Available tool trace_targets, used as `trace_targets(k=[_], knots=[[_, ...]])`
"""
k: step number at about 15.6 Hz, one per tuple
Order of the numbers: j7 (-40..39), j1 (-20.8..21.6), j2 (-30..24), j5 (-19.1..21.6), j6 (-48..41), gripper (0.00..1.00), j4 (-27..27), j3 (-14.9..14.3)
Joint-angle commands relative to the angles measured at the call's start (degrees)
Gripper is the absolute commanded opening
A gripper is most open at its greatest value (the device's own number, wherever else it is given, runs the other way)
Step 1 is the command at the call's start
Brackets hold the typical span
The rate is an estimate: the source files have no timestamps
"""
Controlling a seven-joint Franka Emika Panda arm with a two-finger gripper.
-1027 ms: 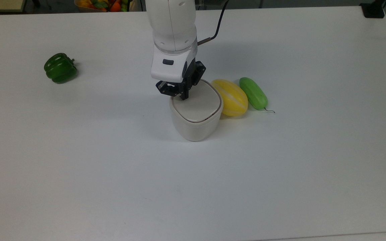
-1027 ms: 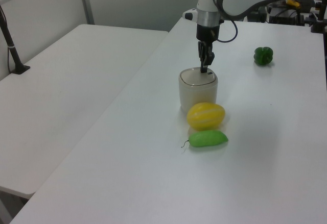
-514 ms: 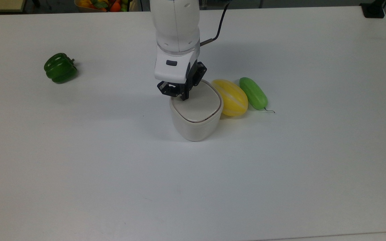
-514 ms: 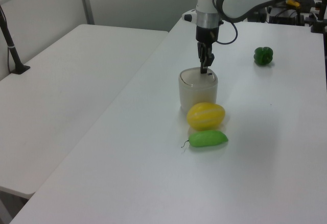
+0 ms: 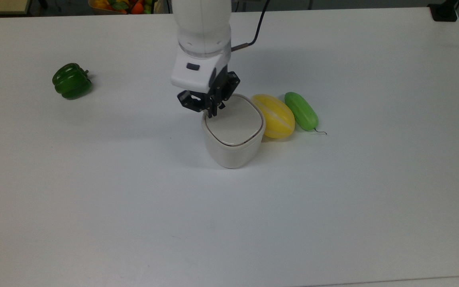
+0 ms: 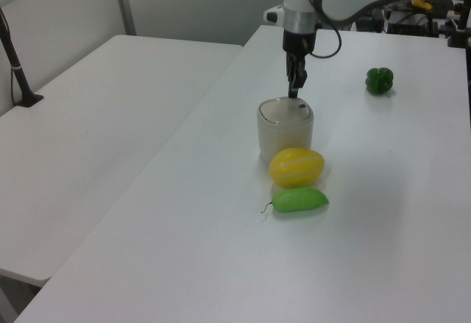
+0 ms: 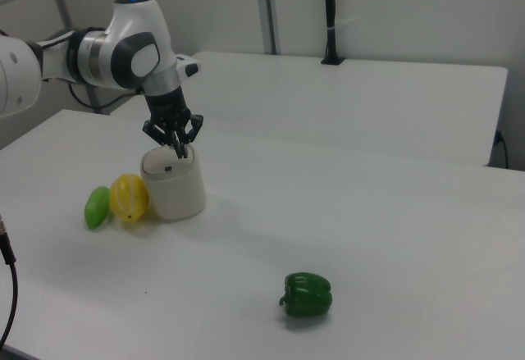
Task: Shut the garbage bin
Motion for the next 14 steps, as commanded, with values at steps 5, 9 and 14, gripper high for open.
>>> trace_targets(k=[5, 9, 14], knots=[[3.43, -6.55, -10.26, 0.09, -14.57, 0.18, -1.02, -0.22], [5.0, -11.56, -15.88, 2.54, -23.62, 0.99, -1.19, -0.39], [15.7, -12.01, -18.79, 2.2, -27.07, 1.0, -1.19, -2.85]])
